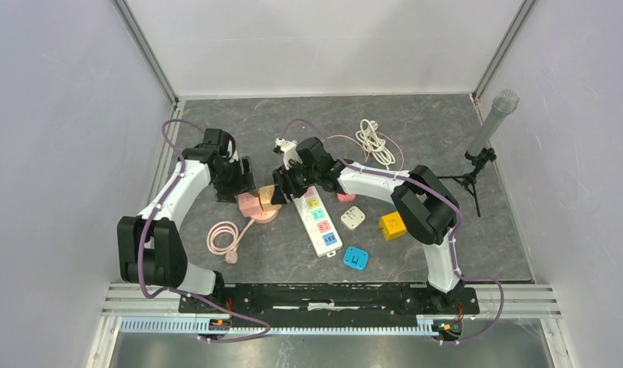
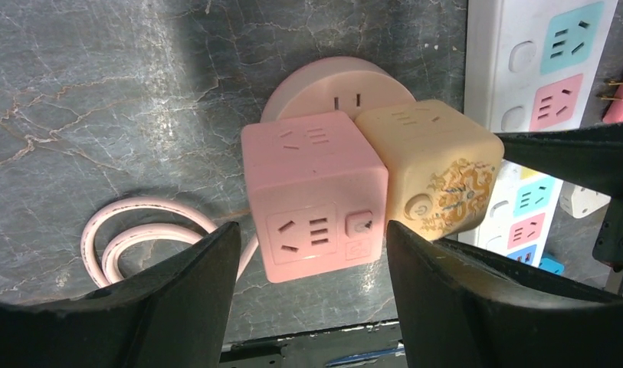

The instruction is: Pull the plug off the socket

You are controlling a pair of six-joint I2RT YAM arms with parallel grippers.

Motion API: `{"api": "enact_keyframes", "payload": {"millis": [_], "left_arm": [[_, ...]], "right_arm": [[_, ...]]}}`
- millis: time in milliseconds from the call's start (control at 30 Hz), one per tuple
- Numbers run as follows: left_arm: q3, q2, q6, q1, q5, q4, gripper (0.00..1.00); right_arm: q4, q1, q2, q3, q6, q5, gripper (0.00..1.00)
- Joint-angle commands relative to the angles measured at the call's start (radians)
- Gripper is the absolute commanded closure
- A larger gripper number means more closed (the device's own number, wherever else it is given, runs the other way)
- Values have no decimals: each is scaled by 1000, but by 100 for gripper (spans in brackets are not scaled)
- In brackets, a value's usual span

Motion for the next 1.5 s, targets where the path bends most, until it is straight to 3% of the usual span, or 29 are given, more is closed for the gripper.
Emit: {"api": "enact_keyframes", "payload": {"millis": [0,200,500,767,1033,1267,1467], "left_arm": [[48,9,-7,-5,8,-26,25],[20,31,-9,-14,22,-26,28],[-8,69,-66,-28,-98,-42,38],[12,119,-125,-27,-220,-81,38],[14,157,-115,-27,-246,-89,38],[14,184,-107,-27,-257,-91,33],[31,206,-107,-27,-278,-107,36]], "right_arm": [[9,-5,46,62,34,53,34],[11,-5,68,43,62,65,37],[-4,-7,55,74,16,100,44],[72,-15,11,86,31,65,31],[184,-49,28,56,122,11,29],[66,-50,103,104,63,46,35],[45,-49,84,41,-10,50,41]]}}
